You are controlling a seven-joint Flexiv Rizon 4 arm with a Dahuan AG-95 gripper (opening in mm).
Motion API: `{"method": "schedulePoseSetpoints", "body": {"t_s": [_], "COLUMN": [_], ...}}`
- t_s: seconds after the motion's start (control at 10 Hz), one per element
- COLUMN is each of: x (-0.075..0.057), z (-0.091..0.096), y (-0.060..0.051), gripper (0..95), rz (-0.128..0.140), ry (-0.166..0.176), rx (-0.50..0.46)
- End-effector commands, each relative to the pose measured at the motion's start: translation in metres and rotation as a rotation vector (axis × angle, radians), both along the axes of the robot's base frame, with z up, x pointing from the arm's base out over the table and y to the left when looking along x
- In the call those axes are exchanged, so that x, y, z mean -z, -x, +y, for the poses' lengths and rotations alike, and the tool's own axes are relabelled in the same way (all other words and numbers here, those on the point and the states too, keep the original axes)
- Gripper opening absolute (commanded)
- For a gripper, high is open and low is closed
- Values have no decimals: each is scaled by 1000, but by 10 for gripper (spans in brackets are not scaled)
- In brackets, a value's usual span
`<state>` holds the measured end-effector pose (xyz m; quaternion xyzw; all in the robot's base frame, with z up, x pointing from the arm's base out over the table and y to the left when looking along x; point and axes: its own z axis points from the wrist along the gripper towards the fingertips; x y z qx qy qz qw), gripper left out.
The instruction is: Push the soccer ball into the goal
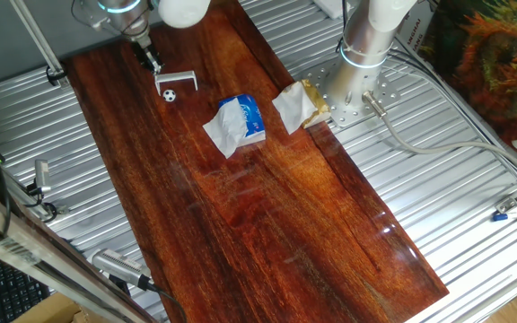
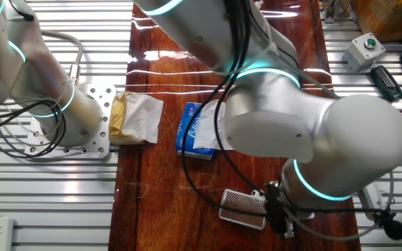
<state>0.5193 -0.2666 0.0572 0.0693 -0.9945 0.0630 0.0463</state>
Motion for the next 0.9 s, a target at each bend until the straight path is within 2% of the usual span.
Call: {"method": "schedulePoseSetpoints", "body": {"t_s": [0.1,0.4,0.5,0.9], "x": [0,-3,-5,-6], "z": [3,6,13,12], "y": [0,0,-1,0], "gripper": [0,0,0,0], "rz": [-5,-9,-9,1], "ry": [-10,-16,-14,-1], "rx": [8,15,33,36]}}
